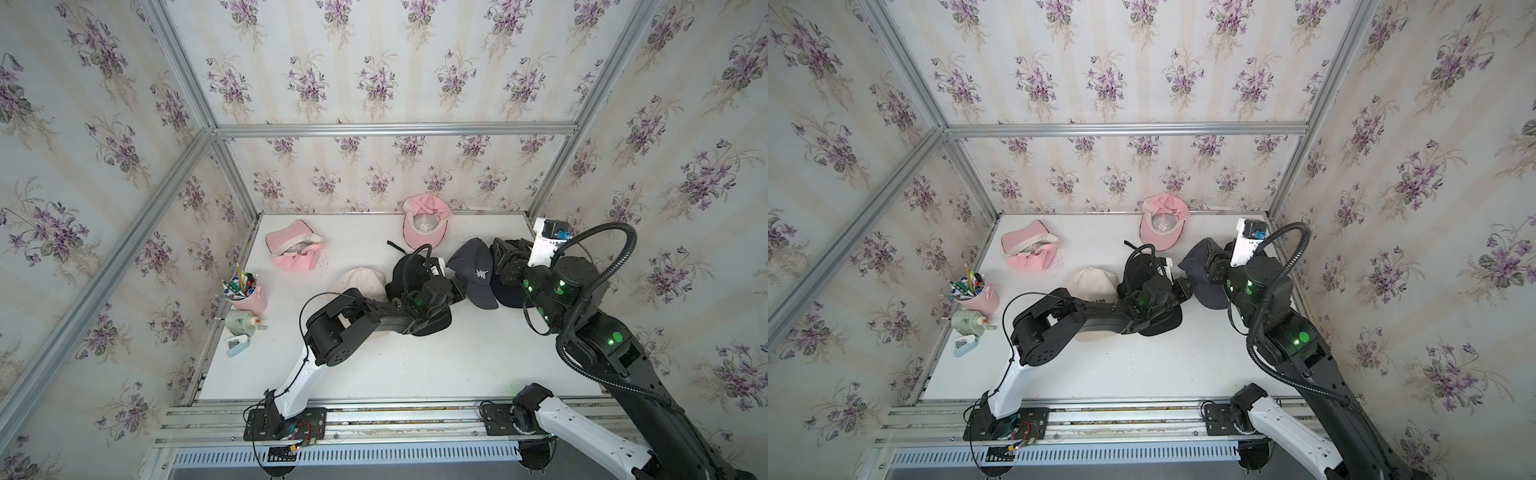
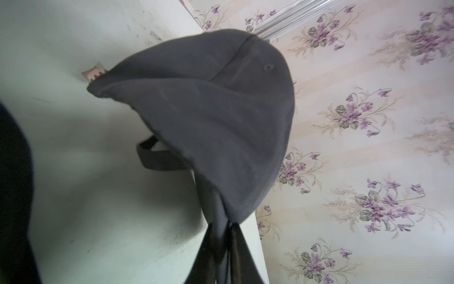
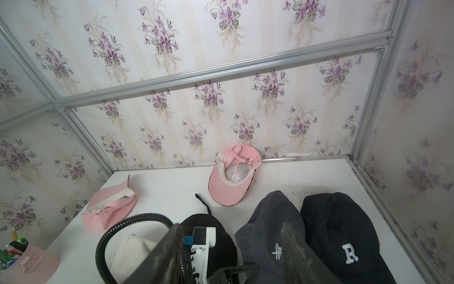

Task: Open the adjustable buckle of the baseball cap
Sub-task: Place the baseball cap at the center of the board.

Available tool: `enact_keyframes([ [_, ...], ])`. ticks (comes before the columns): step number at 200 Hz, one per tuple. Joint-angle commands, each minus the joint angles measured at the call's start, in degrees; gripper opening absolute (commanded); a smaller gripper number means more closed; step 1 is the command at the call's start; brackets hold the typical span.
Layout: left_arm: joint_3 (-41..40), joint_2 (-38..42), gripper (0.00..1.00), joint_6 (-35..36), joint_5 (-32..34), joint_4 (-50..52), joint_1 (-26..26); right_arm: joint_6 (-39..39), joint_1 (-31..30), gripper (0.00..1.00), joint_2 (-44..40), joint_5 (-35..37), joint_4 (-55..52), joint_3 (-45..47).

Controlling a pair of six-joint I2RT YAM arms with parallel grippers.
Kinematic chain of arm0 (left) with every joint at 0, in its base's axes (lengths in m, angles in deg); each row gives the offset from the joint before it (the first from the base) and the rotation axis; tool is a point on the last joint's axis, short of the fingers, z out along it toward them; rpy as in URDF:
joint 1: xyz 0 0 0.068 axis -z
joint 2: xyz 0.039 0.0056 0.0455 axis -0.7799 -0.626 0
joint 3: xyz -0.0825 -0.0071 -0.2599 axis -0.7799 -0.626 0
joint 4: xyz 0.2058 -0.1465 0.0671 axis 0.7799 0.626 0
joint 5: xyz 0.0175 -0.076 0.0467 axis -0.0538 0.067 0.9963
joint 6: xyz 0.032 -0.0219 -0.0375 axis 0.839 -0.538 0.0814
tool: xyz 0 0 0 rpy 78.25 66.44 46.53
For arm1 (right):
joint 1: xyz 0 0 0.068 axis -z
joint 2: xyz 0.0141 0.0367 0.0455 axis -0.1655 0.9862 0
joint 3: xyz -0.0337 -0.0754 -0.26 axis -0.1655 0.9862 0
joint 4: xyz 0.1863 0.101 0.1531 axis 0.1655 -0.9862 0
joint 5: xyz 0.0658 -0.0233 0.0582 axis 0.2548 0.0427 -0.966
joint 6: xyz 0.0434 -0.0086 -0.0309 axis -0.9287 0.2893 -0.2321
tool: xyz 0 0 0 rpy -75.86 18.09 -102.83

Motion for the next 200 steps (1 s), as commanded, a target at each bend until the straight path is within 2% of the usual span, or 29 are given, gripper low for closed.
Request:
enact_keyframes([
  [1, 1.13, 2.32, 0.24, 3.60, -1.72, 9.54, 0.15, -0.53, -0.05, 0.63, 0.35, -0.86, 2.96, 0.62],
  [61, 5.03, 5.48, 0.51, 11.09, -8.32, 29.57, 0.06, -3.82, -0.05, 0.63, 0.95, -1.31, 4.97, 3.33],
  [91, 10.15, 5.47, 0.54, 17.94, -10.48, 41.47, 0.05, -4.38, -0.05, 0.63, 2.26, -1.01, 5.48, 3.57],
  [95, 10.74, 5.49, 0.59, 18.73, -10.46, 42.98, 0.06, -4.46, -0.05, 0.63, 2.56, -0.93, 5.44, 3.57],
  [128, 14.28, 5.69, 0.65, 24.48, -10.78, 51.50, 0.02, -5.06, -0.05, 0.64, 5.04, -0.63, 6.53, 3.42],
  [147, 15.81, 6.32, 0.73, 28.06, -9.57, 55.52, 0.06, -5.21, 0.01, 0.64, 6.81, -0.52, 7.37, 3.00],
  [200, 21.24, 10.77, 0.75, 41.94, -6.74, 62.40, -0.11, -4.80, 0.17, 0.64, 10.34, 2.00, 9.05, 0.96],
])
